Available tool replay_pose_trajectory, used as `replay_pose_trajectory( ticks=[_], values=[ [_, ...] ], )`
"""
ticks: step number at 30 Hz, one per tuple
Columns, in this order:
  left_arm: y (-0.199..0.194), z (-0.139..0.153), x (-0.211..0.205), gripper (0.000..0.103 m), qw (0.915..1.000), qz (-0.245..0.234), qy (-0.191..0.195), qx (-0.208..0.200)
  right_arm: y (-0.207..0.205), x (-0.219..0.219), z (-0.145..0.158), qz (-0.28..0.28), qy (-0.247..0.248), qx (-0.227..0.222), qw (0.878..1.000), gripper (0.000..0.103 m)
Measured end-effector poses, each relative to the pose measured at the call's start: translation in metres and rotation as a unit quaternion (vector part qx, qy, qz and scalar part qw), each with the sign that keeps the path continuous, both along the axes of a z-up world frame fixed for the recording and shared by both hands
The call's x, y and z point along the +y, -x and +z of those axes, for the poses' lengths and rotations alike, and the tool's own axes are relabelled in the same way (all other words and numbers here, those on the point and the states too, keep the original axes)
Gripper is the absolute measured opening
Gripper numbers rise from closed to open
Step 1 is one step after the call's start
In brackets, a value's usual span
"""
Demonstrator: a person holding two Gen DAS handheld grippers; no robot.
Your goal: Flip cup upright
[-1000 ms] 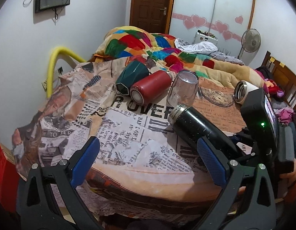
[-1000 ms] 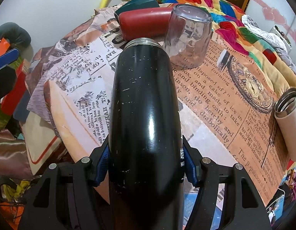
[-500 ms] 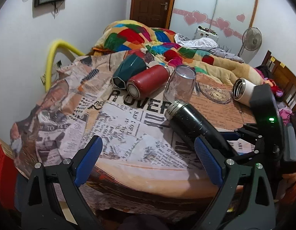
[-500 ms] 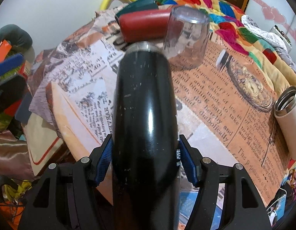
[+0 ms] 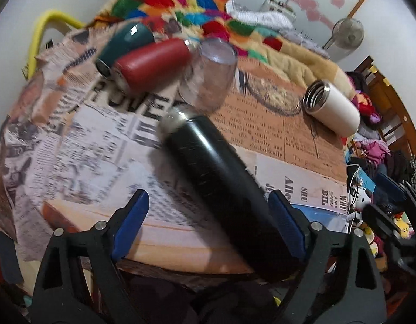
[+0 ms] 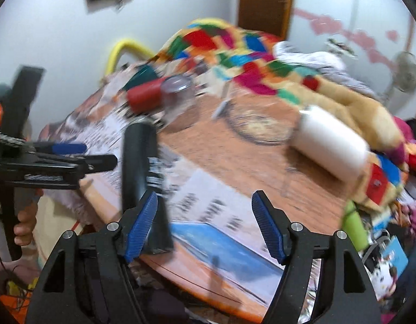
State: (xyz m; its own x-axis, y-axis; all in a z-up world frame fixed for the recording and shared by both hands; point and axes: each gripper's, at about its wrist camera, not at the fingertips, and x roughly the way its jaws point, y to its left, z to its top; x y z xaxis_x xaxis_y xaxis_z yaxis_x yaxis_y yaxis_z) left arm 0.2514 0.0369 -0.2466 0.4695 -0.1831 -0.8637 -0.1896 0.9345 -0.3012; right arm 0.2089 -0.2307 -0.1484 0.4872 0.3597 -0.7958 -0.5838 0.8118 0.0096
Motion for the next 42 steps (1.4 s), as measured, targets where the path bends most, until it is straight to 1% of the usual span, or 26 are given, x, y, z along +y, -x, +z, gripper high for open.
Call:
replay_pose_trajectory(
  ticks=[1, 2, 4, 5, 6, 10, 16, 19, 20, 21, 22, 23, 24, 26, 29, 30, 32, 36, 40, 42],
  values=[
    [-0.006, -0.006, -0.002, 0.086, 0.9998, 0.006, 0.006, 0.017, 0.003, -0.007, 0.002, -0.011, -0.003, -0.007, 1.0, 0.07],
    [-0.01, -0.011, -0.003, 0.081, 0.9993, 0.014, 0.012, 0.034, 0.003, -0.01, 0.005, -0.016, -0.005, -0.011, 1.0, 0.07],
    [-0.017, -0.021, -0.002, 0.078, 0.9972, 0.03, 0.029, 0.062, 0.007, -0.017, 0.007, -0.028, -0.011, -0.017, 0.999, 0.07],
    [-0.019, -0.024, -0.001, 0.076, 0.9964, 0.037, 0.031, 0.069, 0.009, -0.018, 0.008, -0.031, -0.015, -0.019, 0.999, 0.07],
    [-0.022, -0.027, -0.001, 0.076, 0.9951, 0.052, 0.025, 0.08, 0.01, -0.021, 0.007, -0.033, -0.019, -0.02, 0.999, 0.07],
    [-0.03, -0.036, 0.004, 0.076, 0.9915, 0.083, 0.023, 0.098, 0.018, -0.025, 0.005, -0.037, -0.029, -0.025, 0.999, 0.07],
    [-0.043, -0.045, -0.005, 0.075, 0.9889, 0.102, -0.012, 0.107, 0.029, -0.034, 0.002, -0.039, -0.042, -0.025, 0.998, 0.07],
    [-0.048, -0.042, -0.014, 0.073, 0.9907, 0.09, -0.04, 0.094, 0.03, -0.037, 0.001, -0.045, -0.045, -0.023, 0.998, 0.07],
    [-0.048, -0.039, -0.018, 0.069, 0.9913, 0.084, -0.054, 0.085, 0.03, -0.039, 0.001, -0.049, -0.048, -0.021, 0.997, 0.07],
    [-0.048, -0.038, -0.02, 0.066, 0.9919, 0.079, -0.06, 0.08, 0.032, -0.04, 0.001, -0.052, -0.049, -0.019, 0.997, 0.07],
    [-0.048, -0.035, -0.024, 0.064, 0.9929, 0.068, -0.065, 0.073, 0.032, -0.041, 0.0, -0.055, -0.05, -0.018, 0.997, 0.07],
    [-0.048, -0.033, -0.026, 0.063, 0.9934, 0.06, -0.068, 0.069, 0.032, -0.043, 0.001, -0.058, -0.05, -0.019, 0.997, 0.07],
    [-0.048, -0.028, -0.032, 0.064, 0.9934, 0.044, -0.087, 0.06, 0.033, -0.044, 0.001, -0.062, -0.049, -0.02, 0.997, 0.07],
    [-0.044, -0.019, -0.039, 0.063, 0.9934, 0.029, -0.104, 0.039, 0.033, -0.048, 0.002, -0.067, -0.048, -0.021, 0.996, 0.07],
    [-0.034, 0.006, -0.047, 0.063, 0.9927, 0.002, -0.12, -0.003, 0.032, -0.05, 0.004, -0.073, -0.05, -0.021, 0.996, 0.07],
    [-0.028, 0.02, -0.051, 0.063, 0.9915, -0.01, -0.127, -0.026, 0.031, -0.051, 0.005, -0.075, -0.051, -0.023, 0.996, 0.07],
    [-0.02, 0.038, -0.056, 0.063, 0.9886, -0.026, -0.137, -0.056, 0.031, -0.052, 0.007, -0.078, -0.054, -0.024, 0.995, 0.07],
    [-0.002, 0.078, -0.069, 0.063, 0.9774, -0.065, -0.163, -0.118, 0.029, -0.052, 0.012, -0.079, -0.062, -0.028, 0.995, 0.07],
    [-0.002, 0.095, -0.077, 0.063, 0.973, -0.075, -0.163, -0.145, 0.025, -0.049, 0.015, -0.079, -0.068, -0.031, 0.994, 0.07],
    [-0.01, 0.102, -0.08, 0.063, 0.9705, -0.073, -0.165, -0.159, 0.023, -0.048, 0.017, -0.081, -0.07, -0.032, 0.994, 0.07]
  ],
)
